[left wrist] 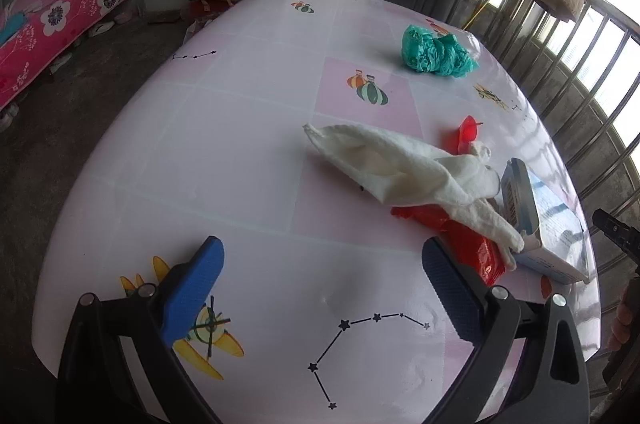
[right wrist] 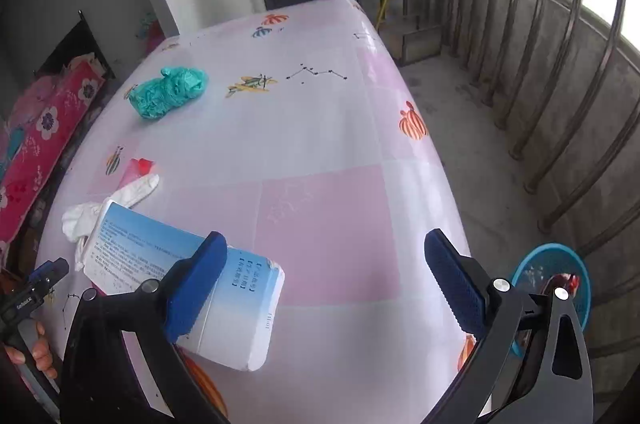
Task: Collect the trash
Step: 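Bring both open grippers toward the white glove and blue-and-white box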
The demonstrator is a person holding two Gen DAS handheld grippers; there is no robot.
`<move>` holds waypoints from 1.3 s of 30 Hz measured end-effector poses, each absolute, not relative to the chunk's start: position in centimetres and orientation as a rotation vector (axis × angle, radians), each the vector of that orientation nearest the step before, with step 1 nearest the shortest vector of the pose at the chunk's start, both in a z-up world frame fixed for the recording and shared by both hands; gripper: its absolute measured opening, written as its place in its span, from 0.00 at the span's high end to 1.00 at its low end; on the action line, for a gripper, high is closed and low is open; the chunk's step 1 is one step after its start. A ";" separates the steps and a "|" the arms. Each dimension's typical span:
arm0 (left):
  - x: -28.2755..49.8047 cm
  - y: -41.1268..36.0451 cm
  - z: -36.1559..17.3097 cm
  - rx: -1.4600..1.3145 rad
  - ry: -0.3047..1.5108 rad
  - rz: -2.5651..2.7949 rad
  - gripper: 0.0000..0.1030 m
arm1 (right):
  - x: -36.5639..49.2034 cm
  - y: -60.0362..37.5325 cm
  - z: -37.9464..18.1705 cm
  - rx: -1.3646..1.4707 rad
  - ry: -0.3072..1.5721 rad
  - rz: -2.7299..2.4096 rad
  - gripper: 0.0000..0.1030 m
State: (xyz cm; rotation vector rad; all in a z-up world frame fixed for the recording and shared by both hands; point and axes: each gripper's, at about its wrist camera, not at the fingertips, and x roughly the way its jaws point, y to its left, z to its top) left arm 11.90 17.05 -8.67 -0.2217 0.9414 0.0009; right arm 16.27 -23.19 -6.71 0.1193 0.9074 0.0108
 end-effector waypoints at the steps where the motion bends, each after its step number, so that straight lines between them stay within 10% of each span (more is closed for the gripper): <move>1: 12.0 16.9 -8.7 -0.207 0.939 0.005 0.06 | 16.4 -23.1 -6.9 0.124 0.917 0.011 0.08; 39: 11.1 15.3 -9.4 -0.018 0.936 0.047 0.05 | 15.6 -24.3 -7.1 0.295 0.875 0.044 0.08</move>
